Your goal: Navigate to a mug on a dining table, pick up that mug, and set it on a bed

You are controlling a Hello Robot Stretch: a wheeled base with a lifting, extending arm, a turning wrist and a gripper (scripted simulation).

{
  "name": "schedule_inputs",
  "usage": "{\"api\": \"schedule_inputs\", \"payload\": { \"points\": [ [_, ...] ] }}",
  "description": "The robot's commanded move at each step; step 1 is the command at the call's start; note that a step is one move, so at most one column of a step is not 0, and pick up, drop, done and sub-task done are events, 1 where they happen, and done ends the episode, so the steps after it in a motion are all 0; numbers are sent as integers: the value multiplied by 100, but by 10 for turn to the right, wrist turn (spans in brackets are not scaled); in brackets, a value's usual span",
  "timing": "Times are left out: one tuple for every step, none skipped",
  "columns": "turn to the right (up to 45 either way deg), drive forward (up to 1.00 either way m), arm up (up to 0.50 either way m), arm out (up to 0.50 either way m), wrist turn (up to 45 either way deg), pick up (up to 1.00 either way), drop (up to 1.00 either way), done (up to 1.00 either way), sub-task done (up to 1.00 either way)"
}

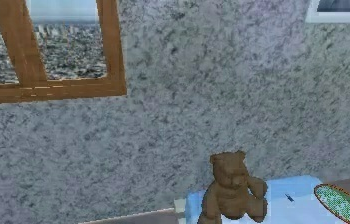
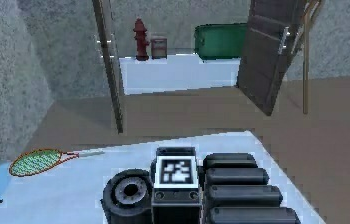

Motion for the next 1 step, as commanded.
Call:
{"api": "schedule_inputs", "payload": {
  "points": [
    [450,0,0,0,0,0,0,0,0]
  ]
}}
